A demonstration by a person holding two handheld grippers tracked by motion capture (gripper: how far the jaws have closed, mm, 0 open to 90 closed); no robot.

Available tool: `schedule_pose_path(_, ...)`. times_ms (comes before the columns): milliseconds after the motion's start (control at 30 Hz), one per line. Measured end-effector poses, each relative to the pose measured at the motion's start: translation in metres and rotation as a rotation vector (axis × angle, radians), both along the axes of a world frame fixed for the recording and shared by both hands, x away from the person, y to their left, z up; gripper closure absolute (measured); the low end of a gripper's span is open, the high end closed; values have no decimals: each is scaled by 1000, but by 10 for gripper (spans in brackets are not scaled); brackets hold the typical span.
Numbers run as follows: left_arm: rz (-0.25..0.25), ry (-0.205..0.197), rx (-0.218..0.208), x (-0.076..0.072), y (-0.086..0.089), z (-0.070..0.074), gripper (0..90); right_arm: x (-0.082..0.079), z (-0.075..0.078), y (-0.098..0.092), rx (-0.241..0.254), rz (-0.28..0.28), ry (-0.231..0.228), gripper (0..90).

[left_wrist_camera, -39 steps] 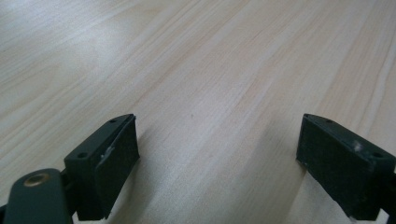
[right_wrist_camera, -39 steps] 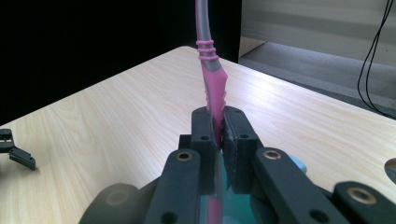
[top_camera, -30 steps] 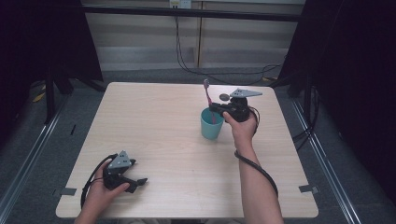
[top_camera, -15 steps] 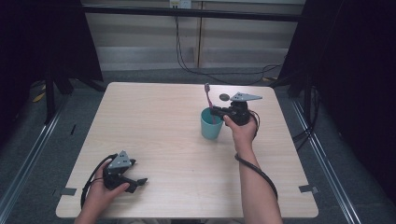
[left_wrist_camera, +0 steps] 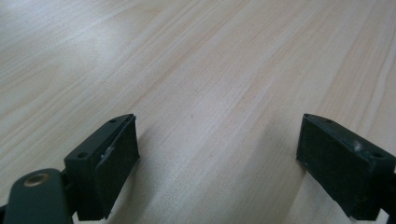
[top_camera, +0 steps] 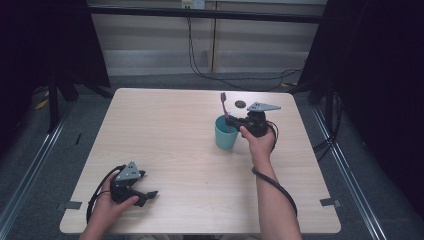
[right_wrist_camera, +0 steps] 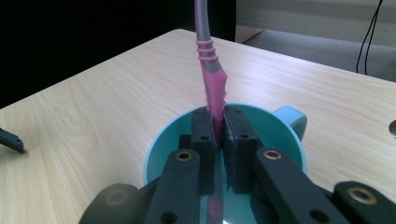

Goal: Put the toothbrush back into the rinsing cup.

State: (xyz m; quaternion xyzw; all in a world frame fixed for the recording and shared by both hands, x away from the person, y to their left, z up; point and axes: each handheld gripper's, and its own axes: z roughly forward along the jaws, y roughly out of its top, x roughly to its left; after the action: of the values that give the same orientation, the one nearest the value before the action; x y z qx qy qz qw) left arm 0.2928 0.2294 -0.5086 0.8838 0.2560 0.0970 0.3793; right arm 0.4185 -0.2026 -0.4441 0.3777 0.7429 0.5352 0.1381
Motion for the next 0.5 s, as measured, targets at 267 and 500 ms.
schedule_pose_path(267,0,0,1,0,0,0,125,-1,-4,-1,-1,-6,3,837)
schedule_pose_path(500,0,1,0,0,0,0,125,-1,-6,-2,-20,-13,16,836)
